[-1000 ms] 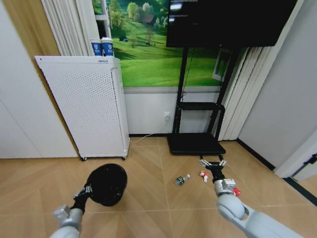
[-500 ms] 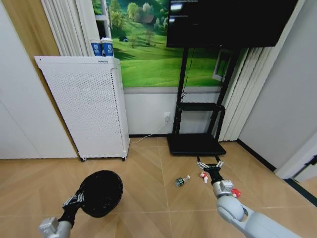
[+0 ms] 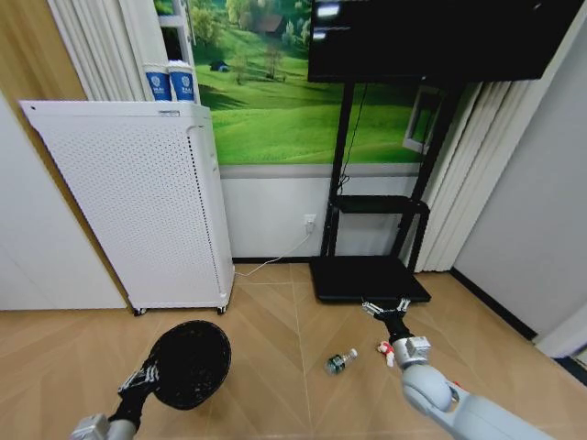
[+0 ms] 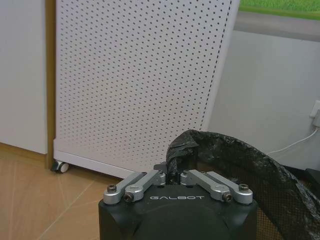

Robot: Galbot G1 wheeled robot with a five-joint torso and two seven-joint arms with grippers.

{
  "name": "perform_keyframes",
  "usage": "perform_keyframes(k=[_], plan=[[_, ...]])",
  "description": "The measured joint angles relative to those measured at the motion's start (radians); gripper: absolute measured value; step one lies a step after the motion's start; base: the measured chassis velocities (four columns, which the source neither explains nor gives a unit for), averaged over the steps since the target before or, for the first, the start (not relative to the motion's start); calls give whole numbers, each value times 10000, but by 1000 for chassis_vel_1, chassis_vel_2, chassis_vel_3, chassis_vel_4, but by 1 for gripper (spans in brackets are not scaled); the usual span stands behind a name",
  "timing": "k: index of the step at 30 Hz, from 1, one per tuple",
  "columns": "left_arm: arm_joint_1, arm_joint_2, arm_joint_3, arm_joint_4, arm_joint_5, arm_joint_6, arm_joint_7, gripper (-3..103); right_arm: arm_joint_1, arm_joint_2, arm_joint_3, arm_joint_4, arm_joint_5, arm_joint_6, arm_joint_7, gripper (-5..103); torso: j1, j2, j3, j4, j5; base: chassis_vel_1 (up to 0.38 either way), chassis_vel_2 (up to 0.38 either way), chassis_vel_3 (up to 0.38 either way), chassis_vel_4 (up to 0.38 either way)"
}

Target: Pick up the trash bin and place the garbage on the floor into it.

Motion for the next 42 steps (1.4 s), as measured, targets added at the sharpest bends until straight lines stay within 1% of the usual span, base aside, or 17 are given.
perform_keyframes(k=[2,5,7,9,10,12,13,15,17,21,24,29,37,42], plan=[[32,-46,5,-58,21,-15,6,7,-24,7,19,-116,-113,234,-153,100,3,-1,3,4,-2,-344,33,334,-75],[87,-80,1,-103,39,-15,13,7,-30,26,30,-196,-231,412,-238,100,3,0,2,3,-7,-284,-33,280,117],[124,-103,-15,-127,53,-25,18,7,-20,65,39,-264,-351,556,-285,100,2,0,1,1,-1,-254,-90,186,179],[209,-169,-36,-172,84,-46,46,7,-70,109,84,-363,-682,742,-372,100,-3,1,-1,-4,-8,-181,-224,163,194],[209,-169,-36,-172,84,-46,46,7,-70,109,84,-363,-682,742,-372,100,-3,1,-1,-4,-8,-155,-258,140,179],[276,-253,-37,-190,145,-60,55,7,-278,110,126,-351,-1030,768,-395,100,-5,2,-3,-5,1,-132,-209,127,190],[303,-296,-37,-190,189,-84,59,7,-358,108,140,-309,-1120,738,-389,100,-6,3,-3,1,0,-69,-210,125,201],[342,-336,-35,-191,220,-101,78,7,-445,101,144,-264,-1205,694,-378,100,-5,3,-3,-1,-4,-69,-210,102,151],[439,-422,-33,-146,305,-155,106,7,-595,81,85,-266,-1429,618,-351,100,-6,3,-3,6,0,-11,-92,40,52],[534,-512,-67,-82,315,-229,169,7,-663,30,-175,-394,-1693,490,-436,100,-6,4,-3,3,-7,3,-16,10,13],[574,-576,-85,-70,332,-268,206,7,-612,17,-328,-427,-1644,460,-618,100,-6,4,-2,1,-5,14,10,-13,-23],[581,-617,-40,-39,341,-337,301,7,-594,28,-509,-493,-1569,665,-913,100,-6,3,-1,3,-5,0,0,0,0],[574,-630,-37,-33,356,-374,330,7,-539,74,-573,-591,-1885,739,-920,100,-5,4,0,1,-4,-114,-49,108,46],[565,-666,-4,-1,407,-377,315,7,-603,87,-573,-627,-2016,803,-910,100,-4,4,0,0,-3,-227,-79,249,85]])
